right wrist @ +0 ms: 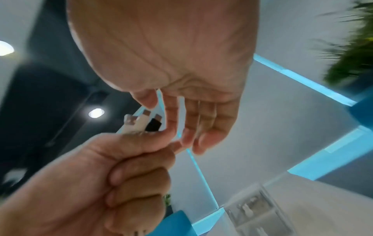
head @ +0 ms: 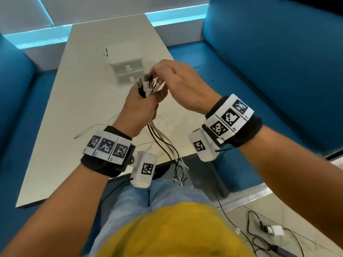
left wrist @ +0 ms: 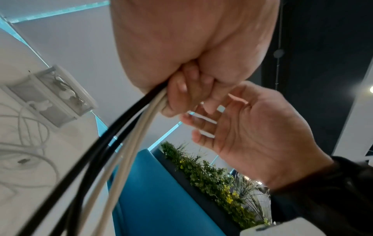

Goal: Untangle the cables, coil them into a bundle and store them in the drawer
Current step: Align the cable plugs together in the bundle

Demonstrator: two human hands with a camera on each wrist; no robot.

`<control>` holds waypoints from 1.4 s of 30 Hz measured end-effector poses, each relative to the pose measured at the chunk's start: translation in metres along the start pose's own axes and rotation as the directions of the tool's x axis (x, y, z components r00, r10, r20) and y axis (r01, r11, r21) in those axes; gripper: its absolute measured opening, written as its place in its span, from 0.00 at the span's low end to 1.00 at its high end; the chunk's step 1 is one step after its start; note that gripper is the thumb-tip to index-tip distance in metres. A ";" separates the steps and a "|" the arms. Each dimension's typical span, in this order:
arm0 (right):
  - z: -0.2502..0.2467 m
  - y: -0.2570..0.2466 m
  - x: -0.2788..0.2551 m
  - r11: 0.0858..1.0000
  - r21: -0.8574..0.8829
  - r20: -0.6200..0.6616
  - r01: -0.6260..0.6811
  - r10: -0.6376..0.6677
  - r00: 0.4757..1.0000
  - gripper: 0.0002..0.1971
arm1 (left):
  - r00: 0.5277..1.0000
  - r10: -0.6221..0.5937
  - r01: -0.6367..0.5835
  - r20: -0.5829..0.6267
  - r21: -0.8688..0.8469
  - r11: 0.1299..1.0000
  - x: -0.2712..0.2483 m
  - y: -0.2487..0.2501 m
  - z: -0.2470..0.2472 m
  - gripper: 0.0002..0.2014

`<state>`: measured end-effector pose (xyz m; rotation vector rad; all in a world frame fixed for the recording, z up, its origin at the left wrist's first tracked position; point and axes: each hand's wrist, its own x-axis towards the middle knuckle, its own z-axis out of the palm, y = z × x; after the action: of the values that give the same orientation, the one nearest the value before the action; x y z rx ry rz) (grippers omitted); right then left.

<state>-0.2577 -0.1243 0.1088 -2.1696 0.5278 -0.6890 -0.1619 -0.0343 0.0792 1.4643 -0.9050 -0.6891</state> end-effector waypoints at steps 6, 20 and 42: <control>0.044 -0.030 0.018 0.838 -0.455 0.225 0.300 -0.218 0.950 0.20 | 0.998 0.003 0.009 -0.059 0.203 0.979 -0.016 -0.005 -0.038 0.08; 0.119 -0.055 0.047 0.906 -0.170 0.482 0.387 -0.266 0.835 0.20 | 0.917 0.053 0.033 -0.396 0.209 0.977 -0.046 -0.033 -0.100 0.10; 0.114 0.001 0.008 0.850 0.384 0.694 -0.361 -0.008 0.720 0.12 | 0.795 -0.245 0.023 -0.555 -0.376 0.926 -0.081 -0.096 -0.112 0.11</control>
<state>-0.1804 -0.0658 0.0482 -1.6657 0.1339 0.1170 -0.0960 0.0909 -0.0116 1.3051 -0.1684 -0.4167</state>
